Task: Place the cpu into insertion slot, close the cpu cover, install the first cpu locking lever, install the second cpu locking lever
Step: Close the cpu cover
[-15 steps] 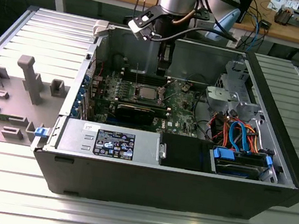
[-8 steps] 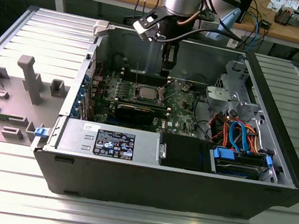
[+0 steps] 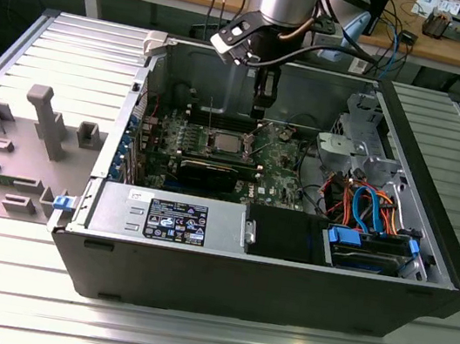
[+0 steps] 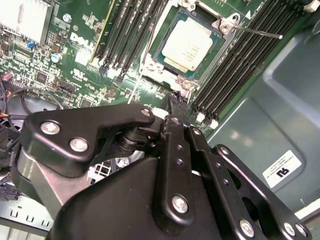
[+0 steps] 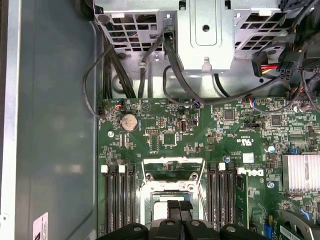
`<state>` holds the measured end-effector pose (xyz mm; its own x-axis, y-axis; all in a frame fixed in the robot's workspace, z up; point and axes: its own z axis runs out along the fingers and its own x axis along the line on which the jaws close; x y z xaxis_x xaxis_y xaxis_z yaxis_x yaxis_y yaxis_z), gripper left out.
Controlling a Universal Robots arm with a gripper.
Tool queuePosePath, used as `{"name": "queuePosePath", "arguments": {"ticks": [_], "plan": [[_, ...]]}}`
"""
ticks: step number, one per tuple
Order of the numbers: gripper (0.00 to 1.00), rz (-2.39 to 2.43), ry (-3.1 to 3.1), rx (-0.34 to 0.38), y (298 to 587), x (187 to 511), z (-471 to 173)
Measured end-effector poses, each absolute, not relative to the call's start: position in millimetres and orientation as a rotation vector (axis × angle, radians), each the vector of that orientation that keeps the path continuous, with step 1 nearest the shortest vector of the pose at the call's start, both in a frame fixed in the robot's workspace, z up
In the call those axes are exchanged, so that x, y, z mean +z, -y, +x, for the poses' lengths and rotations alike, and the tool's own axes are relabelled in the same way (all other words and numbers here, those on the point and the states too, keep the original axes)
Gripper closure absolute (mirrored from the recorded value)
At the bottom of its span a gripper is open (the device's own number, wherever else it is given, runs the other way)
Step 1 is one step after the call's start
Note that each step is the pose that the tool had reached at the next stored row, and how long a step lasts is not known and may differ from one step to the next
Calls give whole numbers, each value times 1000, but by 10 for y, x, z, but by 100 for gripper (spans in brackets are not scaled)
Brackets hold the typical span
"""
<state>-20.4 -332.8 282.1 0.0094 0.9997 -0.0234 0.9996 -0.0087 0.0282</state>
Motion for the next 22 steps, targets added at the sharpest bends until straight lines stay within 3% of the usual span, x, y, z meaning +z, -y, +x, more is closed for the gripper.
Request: {"name": "queuePosePath", "arguments": {"ticks": [22], "plan": [[89, 2205, -2186, 5, 3328, 2809, -39]]}}
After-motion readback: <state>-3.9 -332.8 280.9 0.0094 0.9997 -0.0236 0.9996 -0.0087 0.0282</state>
